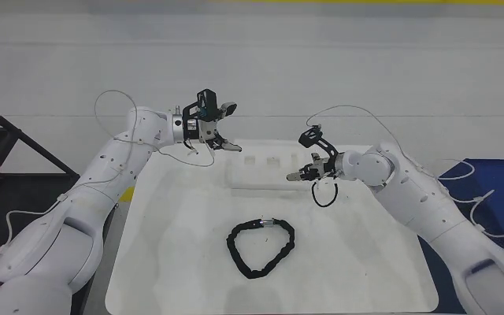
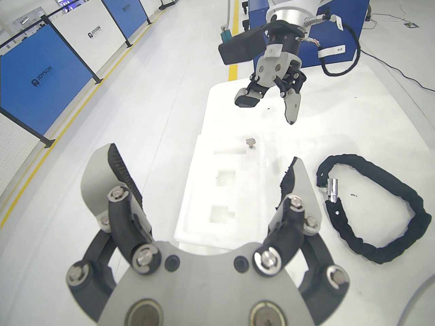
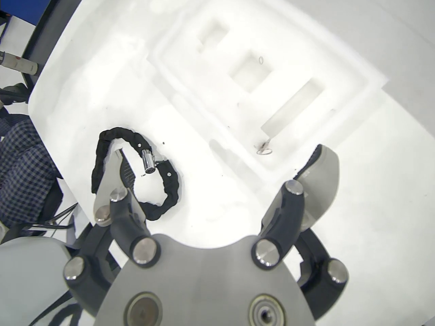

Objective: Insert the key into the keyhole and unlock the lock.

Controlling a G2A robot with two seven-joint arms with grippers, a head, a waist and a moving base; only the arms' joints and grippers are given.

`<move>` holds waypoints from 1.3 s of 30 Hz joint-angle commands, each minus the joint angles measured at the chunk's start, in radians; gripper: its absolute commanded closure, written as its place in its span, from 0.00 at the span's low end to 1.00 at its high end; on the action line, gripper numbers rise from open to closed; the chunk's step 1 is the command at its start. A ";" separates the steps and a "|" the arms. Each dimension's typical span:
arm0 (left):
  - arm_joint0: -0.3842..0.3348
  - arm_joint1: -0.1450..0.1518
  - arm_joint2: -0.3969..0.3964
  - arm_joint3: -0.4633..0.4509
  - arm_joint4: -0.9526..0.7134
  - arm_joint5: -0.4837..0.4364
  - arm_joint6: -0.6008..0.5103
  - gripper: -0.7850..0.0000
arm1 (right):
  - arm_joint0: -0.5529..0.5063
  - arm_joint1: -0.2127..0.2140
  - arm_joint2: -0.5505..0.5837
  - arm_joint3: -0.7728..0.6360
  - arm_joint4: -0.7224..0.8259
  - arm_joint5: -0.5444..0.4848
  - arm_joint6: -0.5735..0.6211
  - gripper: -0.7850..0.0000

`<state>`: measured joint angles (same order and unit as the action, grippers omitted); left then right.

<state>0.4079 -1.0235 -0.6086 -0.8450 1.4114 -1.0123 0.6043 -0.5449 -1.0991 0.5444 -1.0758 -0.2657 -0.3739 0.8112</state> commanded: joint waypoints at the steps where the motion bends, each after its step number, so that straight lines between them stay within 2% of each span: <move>1: 0.000 0.000 0.000 0.000 0.000 0.000 0.000 0.00 | 0.013 -0.017 -0.015 0.031 0.010 0.018 0.019 0.00; 5: 0.000 0.000 0.000 0.000 0.000 0.000 0.000 0.00 | 0.027 -0.052 -0.039 0.106 0.032 0.055 0.027 0.00; 11: 0.000 0.000 0.000 0.000 0.000 0.000 0.000 0.00 | 0.059 -0.108 -0.073 0.215 0.076 0.165 0.117 0.00; 18: 0.000 0.000 0.000 0.000 0.000 0.000 0.000 0.00 | 0.084 -0.165 -0.093 0.317 0.086 0.169 0.092 0.00; 22: 0.000 0.000 0.000 0.000 0.000 0.000 0.000 0.00 | 0.108 -0.193 -0.109 0.363 0.048 0.136 0.069 0.00; 39: 0.000 0.000 0.000 0.000 0.000 0.000 0.000 0.00 | 0.110 -0.195 -0.110 0.367 0.045 0.132 0.065 0.00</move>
<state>0.4079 -1.0235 -0.6086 -0.8450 1.4114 -1.0123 0.6043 -0.4347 -1.2939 0.4346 -0.7090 -0.2210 -0.2420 0.8766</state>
